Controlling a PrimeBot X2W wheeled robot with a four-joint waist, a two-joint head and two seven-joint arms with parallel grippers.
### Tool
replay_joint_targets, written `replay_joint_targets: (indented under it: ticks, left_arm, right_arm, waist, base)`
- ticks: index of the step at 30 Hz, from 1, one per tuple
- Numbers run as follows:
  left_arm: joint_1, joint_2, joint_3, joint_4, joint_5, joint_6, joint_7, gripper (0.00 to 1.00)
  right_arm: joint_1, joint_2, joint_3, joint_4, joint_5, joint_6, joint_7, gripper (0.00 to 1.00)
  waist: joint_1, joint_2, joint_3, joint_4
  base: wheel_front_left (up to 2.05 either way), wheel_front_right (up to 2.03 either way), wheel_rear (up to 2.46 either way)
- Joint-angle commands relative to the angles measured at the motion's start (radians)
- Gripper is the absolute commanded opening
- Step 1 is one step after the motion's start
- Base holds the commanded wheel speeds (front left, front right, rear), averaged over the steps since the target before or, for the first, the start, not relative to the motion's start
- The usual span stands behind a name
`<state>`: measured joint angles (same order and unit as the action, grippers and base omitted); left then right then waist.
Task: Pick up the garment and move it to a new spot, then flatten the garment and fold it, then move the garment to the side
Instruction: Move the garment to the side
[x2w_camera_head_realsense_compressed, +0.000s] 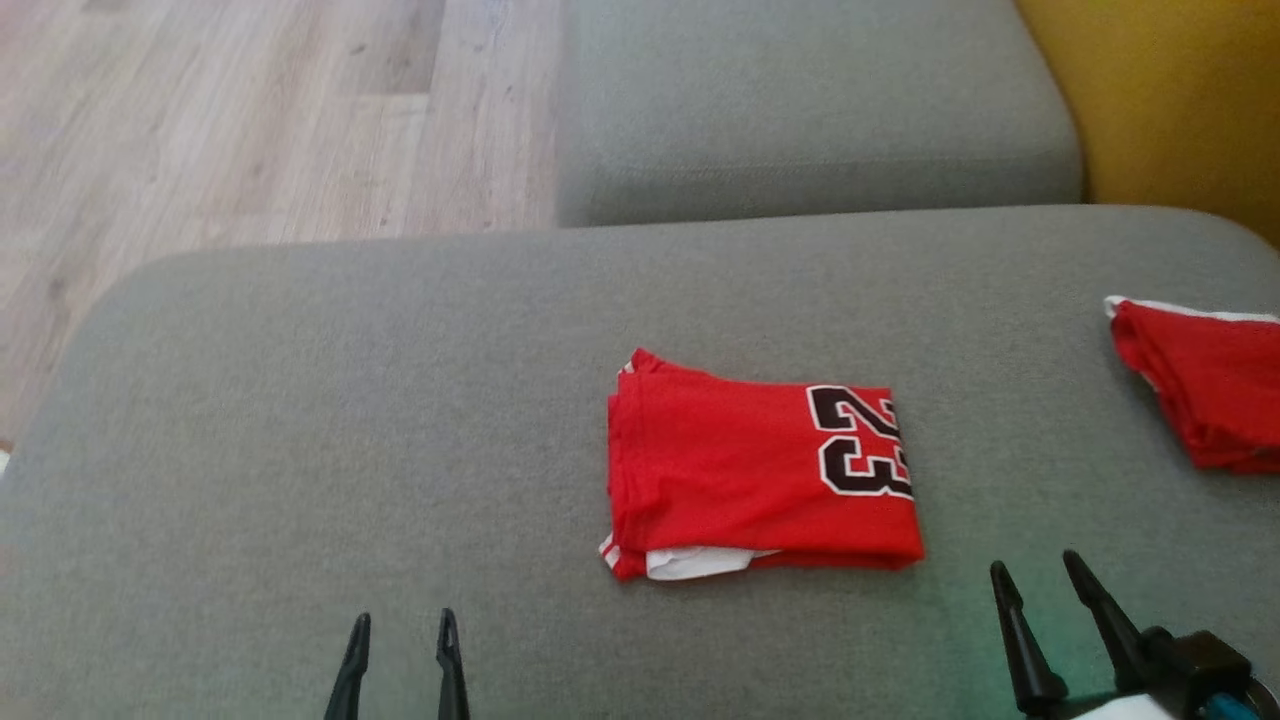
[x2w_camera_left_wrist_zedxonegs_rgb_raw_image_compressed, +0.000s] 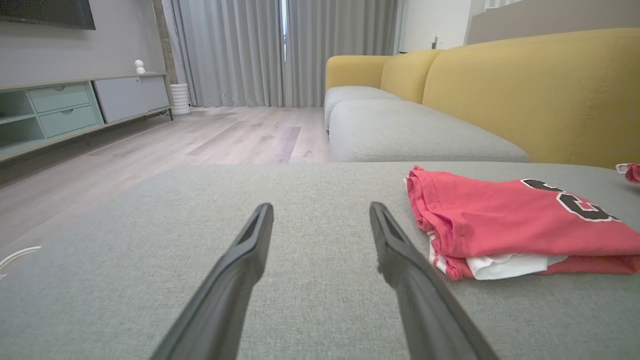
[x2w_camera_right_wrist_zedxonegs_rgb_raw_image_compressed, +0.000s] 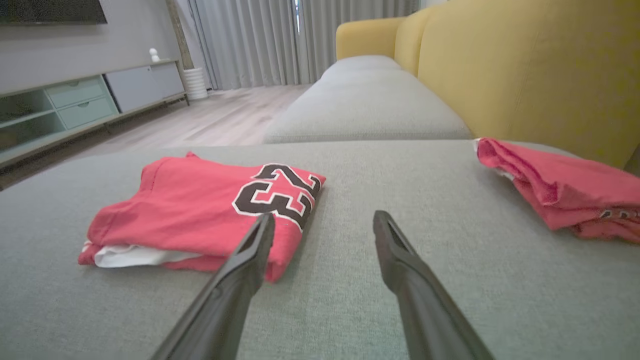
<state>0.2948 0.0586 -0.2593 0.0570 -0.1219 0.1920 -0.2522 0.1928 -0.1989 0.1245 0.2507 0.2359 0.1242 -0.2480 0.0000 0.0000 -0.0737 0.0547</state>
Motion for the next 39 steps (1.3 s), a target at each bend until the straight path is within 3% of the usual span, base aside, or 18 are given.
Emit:
replay_joint_targets:
  ticks: [1,6,19,20,21,22,29,39]
  left_arm:
    - [-0.048,-0.008,0.022,-0.031,0.012,-0.003,-0.01,1.0]
    - [-0.071,-0.008,-0.006,-0.025,0.021,-0.004,-0.01,1.0]
    - [-0.144,-0.008,-0.063,-0.013,0.02,0.018,-0.01,1.0]
    - [-0.149,-0.008,-0.067,-0.012,0.019,0.02,-0.01,1.0]
    - [-0.153,-0.008,-0.071,-0.011,0.017,0.022,-0.01,1.0]
    - [-0.156,-0.008,-0.074,-0.01,0.016,0.023,-0.01,1.0]
    - [-0.17,-0.008,-0.075,-0.02,0.013,0.028,-0.01,1.0]
    - [-0.213,-0.008,-0.066,-0.064,0.011,0.042,-0.01,1.0]
  right_arm:
    - [-0.053,-0.031,0.019,-0.017,0.009,0.007,-0.014,1.0]
    - [-0.148,-0.052,0.058,0.105,0.103,0.007,0.011,1.0]
    - [-0.443,-0.048,0.176,0.37,0.438,0.007,0.264,1.0]
    - [-0.453,-0.045,0.188,0.385,0.462,0.007,0.281,0.87]
    - [-0.462,-0.043,0.2,0.393,0.484,0.007,0.289,0.47]
    - [-0.47,-0.043,0.212,0.397,0.506,0.007,0.29,0.0]
    - [-0.53,-0.14,0.303,0.385,0.53,0.007,0.213,0.0]
    - [-0.666,-0.425,0.398,0.313,0.46,0.007,0.203,0.0]
  waist:
    - [0.0,0.0,0.021,0.018]
    - [0.0,0.0,0.073,0.057]
    - [0.0,0.0,0.156,0.097]
    - [0.0,0.0,0.158,0.098]
    - [0.0,0.0,0.159,0.098]
    - [0.0,0.0,0.161,0.098]
    - [0.0,0.0,0.176,0.044]
    - [0.0,0.0,0.26,-0.104]
  base:
    - [0.0,0.0,0.0]
    - [0.0,0.0,0.0]
    - [0.0,0.0,0.0]
    - [0.0,0.0,0.0]
    - [0.0,0.0,0.0]
    - [0.0,0.0,0.0]
    - [0.0,0.0,0.0]
    - [0.0,0.0,0.0]
